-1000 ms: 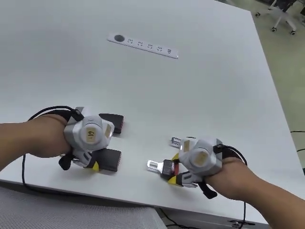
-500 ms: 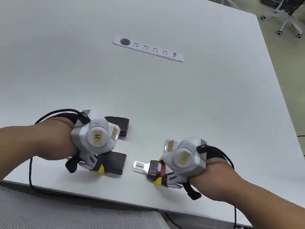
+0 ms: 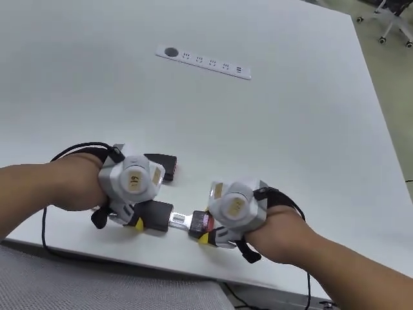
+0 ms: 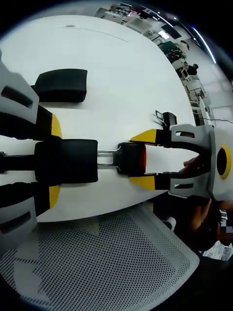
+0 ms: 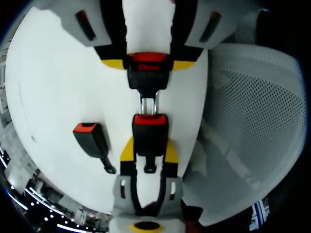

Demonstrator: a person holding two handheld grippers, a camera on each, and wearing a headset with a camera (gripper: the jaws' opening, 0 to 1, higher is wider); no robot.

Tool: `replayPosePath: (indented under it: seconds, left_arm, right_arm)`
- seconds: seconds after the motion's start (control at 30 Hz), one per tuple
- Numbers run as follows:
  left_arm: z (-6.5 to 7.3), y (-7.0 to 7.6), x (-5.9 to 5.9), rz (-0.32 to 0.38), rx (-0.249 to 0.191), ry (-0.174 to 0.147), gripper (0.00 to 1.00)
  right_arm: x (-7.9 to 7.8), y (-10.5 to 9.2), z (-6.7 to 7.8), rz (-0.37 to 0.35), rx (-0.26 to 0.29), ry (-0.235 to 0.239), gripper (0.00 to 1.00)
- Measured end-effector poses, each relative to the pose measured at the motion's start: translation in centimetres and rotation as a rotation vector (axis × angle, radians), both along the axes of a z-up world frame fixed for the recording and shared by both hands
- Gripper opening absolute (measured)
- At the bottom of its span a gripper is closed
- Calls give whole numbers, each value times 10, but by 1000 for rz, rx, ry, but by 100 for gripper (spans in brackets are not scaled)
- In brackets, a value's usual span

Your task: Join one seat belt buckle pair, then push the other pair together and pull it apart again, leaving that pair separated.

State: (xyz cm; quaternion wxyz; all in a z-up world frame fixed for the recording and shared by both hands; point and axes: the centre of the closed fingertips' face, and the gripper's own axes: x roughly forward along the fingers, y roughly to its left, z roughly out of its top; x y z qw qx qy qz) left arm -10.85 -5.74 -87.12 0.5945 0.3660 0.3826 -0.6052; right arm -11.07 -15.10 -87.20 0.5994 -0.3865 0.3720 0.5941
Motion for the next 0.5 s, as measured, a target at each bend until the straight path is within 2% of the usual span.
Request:
replayPosePath:
  seconds: [0.23,0.5]
  left_arm:
    - [0,0,0,5,3,-2,33]
    - [0,0,1,3,2,0,33]
  right_arm:
    - [2,1,2,-3,6,-14,33]
    - [1,9,1,3,16,-10,33]
